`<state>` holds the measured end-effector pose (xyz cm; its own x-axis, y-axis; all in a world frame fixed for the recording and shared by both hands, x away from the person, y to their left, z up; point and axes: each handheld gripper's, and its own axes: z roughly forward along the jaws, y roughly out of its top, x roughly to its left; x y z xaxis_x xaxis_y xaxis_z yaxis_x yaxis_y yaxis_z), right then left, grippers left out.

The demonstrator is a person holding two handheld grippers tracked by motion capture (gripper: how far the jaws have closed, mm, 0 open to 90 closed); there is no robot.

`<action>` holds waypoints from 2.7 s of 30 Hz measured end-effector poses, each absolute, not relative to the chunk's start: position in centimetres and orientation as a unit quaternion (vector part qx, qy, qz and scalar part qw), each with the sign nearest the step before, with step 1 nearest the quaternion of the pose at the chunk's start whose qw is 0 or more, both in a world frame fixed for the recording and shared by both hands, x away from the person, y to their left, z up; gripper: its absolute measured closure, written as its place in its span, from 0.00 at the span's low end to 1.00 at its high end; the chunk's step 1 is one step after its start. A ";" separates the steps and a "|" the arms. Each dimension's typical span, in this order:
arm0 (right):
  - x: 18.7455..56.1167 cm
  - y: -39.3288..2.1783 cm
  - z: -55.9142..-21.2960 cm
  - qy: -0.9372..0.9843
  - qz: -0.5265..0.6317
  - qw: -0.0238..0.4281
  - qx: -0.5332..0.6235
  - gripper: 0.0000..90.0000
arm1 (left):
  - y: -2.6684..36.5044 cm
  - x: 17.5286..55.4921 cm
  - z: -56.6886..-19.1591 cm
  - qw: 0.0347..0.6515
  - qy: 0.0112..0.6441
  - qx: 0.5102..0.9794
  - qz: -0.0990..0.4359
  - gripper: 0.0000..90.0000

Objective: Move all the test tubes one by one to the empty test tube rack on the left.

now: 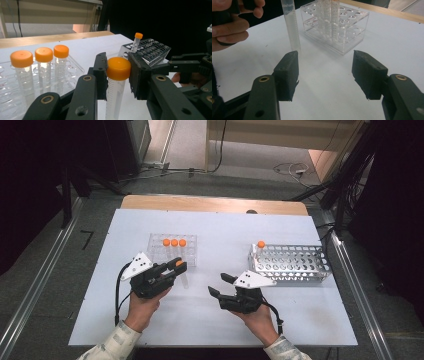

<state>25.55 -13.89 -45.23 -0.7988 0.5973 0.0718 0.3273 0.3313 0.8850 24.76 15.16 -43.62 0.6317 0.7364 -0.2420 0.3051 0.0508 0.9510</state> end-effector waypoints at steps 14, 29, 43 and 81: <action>25.7 -14.0 -45.3 0.804 0.501 0.135 0.290 0.41 | 16.7 25.1 -42.9 0.619 0.406 0.647 0.184 0.77; 25.8 -14.1 -45.4 0.803 0.500 0.134 0.294 0.41 | 18.5 26.3 -42.5 0.612 0.439 0.625 0.205 0.77; 25.8 -14.4 -45.3 0.800 0.503 0.136 0.296 0.41 | 20.6 27.7 -41.9 0.605 0.466 0.604 0.228 0.77; 25.9 -14.5 -45.2 0.798 0.505 0.136 0.299 0.41 | 21.0 31.0 -40.6 0.574 0.493 0.587 0.290 0.77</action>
<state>25.92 -14.51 -45.19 -0.7843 0.6146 0.0842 0.3394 0.3114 0.8876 31.01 21.03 -40.58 0.3465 0.9107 -0.2249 0.2448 0.1436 0.9589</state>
